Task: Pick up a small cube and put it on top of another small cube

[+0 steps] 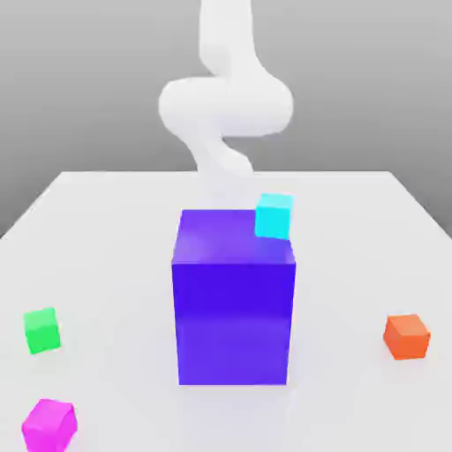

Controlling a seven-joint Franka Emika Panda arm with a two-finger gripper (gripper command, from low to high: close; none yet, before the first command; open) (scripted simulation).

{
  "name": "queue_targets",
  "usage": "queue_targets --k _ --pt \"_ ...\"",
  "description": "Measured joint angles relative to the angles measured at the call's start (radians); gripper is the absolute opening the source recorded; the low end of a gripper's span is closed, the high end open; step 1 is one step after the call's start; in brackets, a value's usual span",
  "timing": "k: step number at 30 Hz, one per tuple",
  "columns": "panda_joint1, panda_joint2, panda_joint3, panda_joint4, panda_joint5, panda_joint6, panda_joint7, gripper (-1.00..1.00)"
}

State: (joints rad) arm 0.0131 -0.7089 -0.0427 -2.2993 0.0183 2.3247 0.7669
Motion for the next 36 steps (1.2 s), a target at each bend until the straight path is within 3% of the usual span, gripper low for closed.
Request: queue_targets --k 18,29,34,35,36 --pt "0.001 0.659 -0.243 0.005 0.207 0.178 -0.293 0.0" --pt "-0.101 1.04 -0.283 0.003 0.244 0.299 -0.408 0.0" --pt "-0.17 1.218 -0.218 0.036 0.308 0.416 -0.467 0.0" --pt "-0.18 1.24 -0.206 0.041 0.32 0.432 -0.475 -1.0" --pt "-0.18 1.24 -0.206 0.041 0.32 0.432 -0.475 -1.0"
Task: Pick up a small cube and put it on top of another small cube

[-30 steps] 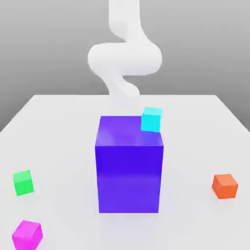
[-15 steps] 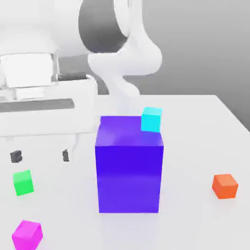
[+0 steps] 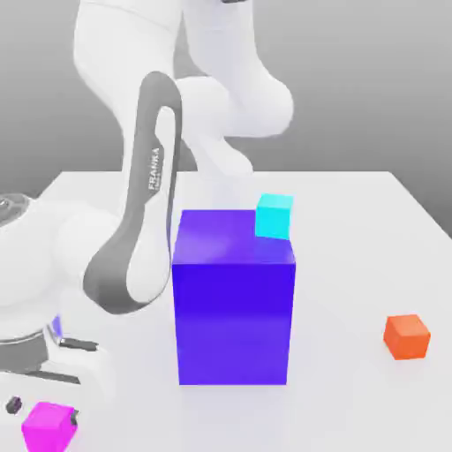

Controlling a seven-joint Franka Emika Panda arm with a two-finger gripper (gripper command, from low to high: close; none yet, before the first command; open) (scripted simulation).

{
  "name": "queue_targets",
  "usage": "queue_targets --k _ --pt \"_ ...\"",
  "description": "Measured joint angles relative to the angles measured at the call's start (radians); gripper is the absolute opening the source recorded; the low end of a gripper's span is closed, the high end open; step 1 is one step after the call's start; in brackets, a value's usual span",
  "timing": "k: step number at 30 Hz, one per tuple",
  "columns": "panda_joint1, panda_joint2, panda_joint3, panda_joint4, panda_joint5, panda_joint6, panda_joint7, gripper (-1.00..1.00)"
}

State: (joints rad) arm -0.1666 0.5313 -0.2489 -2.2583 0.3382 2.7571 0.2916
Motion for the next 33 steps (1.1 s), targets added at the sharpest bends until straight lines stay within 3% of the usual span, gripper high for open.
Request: queue_targets --k 6,10,18,22,30,31,33 --pt "0.0 -0.002 -0.001 -0.001 -0.003 -0.003 0.002 -1.0" --pt "0.043 -0.129 -0.061 -0.033 -0.077 -0.095 0.056 -1.0" --pt "0.0 -0.404 -0.273 -0.265 -0.259 -0.117 0.187 -1.0" --pt "-0.105 -0.52 -0.327 -0.382 -0.335 -0.106 0.241 -1.0" --pt "-0.173 -0.347 -0.198 -0.388 -0.091 0.048 0.064 -1.0" --pt "-0.186 -0.327 -0.18 -0.387 -0.064 0.064 0.045 1.0" --pt "-0.186 -0.327 -0.18 -0.387 -0.064 0.064 0.045 1.0"
